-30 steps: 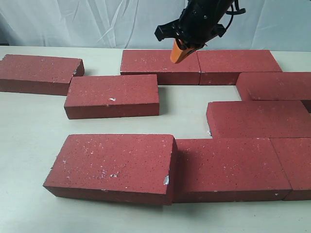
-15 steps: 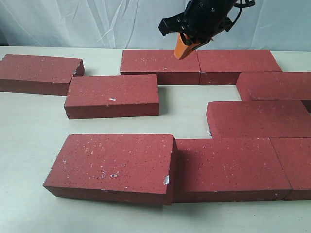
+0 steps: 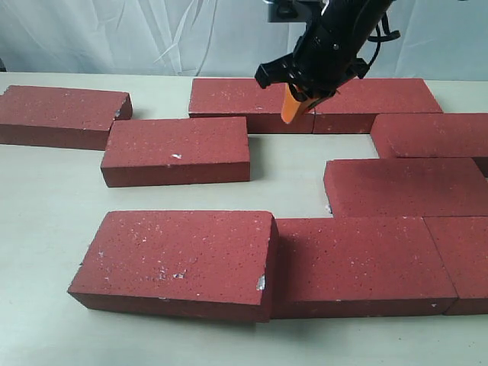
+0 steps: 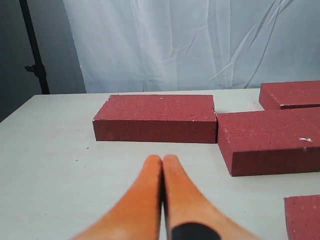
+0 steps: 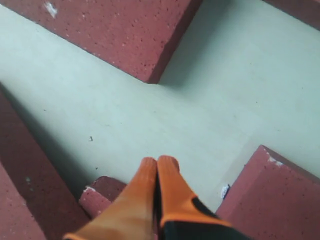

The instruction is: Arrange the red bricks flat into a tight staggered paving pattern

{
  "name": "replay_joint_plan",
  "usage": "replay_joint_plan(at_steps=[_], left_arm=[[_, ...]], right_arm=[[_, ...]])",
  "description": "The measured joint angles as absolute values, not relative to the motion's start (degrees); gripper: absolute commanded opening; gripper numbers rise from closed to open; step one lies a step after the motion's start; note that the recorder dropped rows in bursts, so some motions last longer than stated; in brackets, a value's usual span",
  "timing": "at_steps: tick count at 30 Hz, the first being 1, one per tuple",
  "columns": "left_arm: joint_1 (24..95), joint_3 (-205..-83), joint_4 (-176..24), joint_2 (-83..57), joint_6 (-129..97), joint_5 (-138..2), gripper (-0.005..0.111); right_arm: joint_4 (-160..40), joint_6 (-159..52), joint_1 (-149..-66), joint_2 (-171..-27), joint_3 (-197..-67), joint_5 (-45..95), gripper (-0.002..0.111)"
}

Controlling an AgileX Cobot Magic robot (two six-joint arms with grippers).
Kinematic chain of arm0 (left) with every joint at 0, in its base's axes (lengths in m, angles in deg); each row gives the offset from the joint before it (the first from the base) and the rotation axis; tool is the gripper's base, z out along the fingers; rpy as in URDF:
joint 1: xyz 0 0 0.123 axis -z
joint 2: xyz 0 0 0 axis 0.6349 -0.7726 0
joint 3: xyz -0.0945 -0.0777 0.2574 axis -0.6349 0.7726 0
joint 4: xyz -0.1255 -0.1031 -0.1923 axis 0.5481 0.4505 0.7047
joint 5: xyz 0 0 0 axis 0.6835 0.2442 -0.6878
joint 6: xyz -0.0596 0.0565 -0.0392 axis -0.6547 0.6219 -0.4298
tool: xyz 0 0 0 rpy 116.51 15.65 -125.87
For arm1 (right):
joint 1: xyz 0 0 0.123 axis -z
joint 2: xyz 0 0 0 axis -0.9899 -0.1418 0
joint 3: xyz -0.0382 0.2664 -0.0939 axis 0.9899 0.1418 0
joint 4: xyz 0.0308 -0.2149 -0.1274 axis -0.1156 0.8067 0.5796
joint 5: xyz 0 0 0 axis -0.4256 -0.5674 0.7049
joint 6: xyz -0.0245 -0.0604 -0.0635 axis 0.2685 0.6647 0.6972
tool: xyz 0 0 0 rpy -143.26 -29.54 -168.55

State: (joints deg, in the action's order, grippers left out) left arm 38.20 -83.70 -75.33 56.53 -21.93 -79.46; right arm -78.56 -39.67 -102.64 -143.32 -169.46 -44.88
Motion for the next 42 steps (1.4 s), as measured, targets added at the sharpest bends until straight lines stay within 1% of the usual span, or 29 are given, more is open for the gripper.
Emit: replay_joint_plan(at_steps=[12, 22, 34, 42], left_arm=[[38.2, -83.7, -75.8, 56.5, -21.9, -78.9, 0.0], [38.2, -83.7, -72.2, 56.5, -22.0, -67.3, 0.0], [38.2, -83.7, -72.1, 56.5, -20.9, -58.0, 0.0], [38.2, -90.9, -72.0, 55.9, -17.0, -58.0, 0.0]], right_arm=[[-77.5, -39.8, -102.6, -143.3, -168.6, -43.3, -0.001], [-77.5, -39.8, -102.6, -143.3, -168.6, -42.6, -0.001], [-77.5, -39.8, -102.6, -143.3, -168.6, -41.6, -0.001], [-77.7, -39.8, -102.6, -143.3, -168.6, -41.5, -0.001]])
